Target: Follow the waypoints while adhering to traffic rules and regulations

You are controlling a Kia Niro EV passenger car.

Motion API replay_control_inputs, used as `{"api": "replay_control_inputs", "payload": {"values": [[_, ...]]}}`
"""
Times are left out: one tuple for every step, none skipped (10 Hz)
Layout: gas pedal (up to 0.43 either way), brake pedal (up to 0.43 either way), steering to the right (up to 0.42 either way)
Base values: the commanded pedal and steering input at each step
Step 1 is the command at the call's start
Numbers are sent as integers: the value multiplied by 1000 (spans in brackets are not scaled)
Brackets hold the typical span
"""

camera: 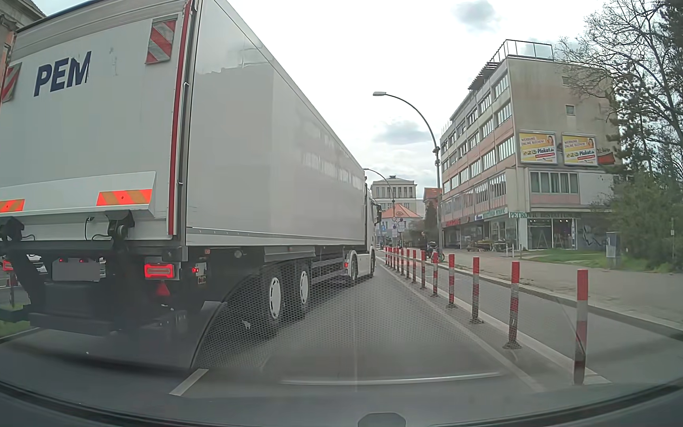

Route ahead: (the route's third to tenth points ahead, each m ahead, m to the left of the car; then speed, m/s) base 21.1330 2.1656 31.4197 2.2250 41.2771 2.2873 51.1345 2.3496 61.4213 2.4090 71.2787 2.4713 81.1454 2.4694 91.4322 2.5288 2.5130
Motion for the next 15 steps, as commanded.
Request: {"api": "replay_control_inputs", "payload": {"values": [[0,0,-1],[0,6,0],[0,43,0],[0,67,0],[0,73,0],[0,85,0],[0,98,0],[0,110,0],[0,122,1],[0,122,1],[0,116,2],[0,116,2],[0,116,2],[0,116,2],[0,116,3]]}}
